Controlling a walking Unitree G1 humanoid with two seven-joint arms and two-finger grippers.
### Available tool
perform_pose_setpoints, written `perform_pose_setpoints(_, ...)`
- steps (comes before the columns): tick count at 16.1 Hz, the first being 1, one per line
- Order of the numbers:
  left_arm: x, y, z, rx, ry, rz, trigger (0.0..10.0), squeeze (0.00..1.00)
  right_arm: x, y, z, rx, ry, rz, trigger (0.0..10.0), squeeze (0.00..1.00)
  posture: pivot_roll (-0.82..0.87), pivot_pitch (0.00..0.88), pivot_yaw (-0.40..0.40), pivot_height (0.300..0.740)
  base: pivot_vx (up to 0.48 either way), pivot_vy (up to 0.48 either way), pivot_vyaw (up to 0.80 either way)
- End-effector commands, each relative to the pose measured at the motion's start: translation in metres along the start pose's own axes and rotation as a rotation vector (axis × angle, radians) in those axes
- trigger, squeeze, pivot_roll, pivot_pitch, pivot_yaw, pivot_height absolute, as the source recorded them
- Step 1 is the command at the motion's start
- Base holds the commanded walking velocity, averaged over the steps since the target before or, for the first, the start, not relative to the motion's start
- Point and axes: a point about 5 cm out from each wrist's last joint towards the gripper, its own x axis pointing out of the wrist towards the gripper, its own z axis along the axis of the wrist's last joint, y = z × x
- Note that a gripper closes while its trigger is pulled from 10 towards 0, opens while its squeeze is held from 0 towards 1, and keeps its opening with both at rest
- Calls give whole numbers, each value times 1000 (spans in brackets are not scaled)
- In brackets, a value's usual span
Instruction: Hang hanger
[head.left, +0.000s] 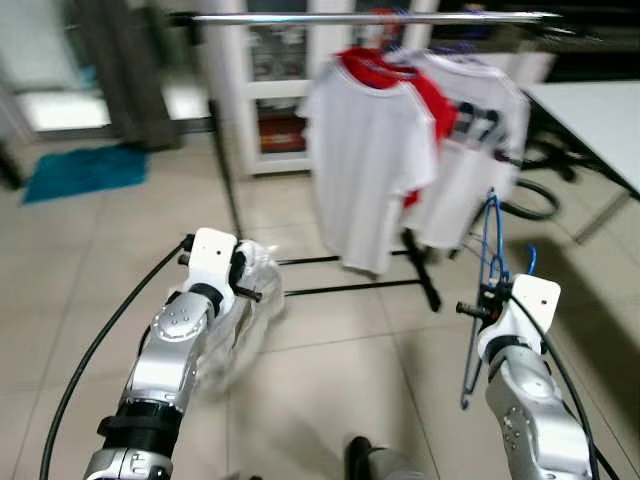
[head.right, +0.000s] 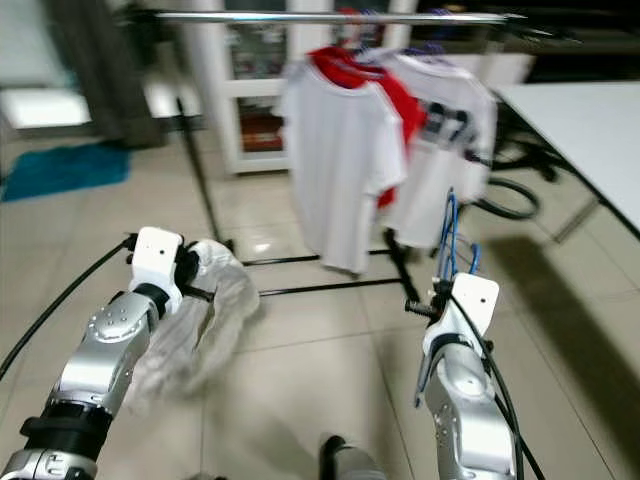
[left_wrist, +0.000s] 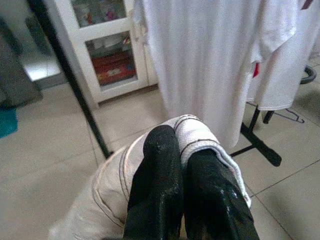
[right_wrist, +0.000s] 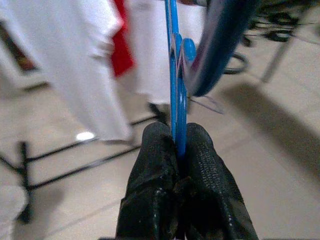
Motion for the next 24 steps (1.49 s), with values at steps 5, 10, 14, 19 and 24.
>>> perform_pose_setpoints(5, 6, -2, 22, -19, -134, 70, 10000, 0, 0, -6, 3, 31, -34, -36, 10000, 0, -53, 0, 46, 740, 0, 0, -795)
perform_pose_setpoints(10, 7, -3, 22, -52, -116, 29, 10000, 0, 1, 2, 8, 35, -56, 15, 10000, 0, -61, 0, 47, 740, 0, 0, -800)
perform_pose_setpoints(14, 5, -4, 21, -38, -113, -2, 10000, 0, 1, 5, 6, 14, -49, 32, 10000, 0, -51, 0, 27, 740, 0, 0, -800)
perform_pose_setpoints(19, 6, -5, 21, -41, -109, -14, 10000, 0, 3, 0, 3, -14, -37, -12, 10000, 0, -44, 0, 24, 740, 0, 0, -800)
perform_pose_setpoints(24, 9, -5, 24, -45, -113, -28, 10000, 0, 3, 1, 2, 48, -28, -14, 10000, 0, -51, 0, 36, 740, 0, 368, -800)
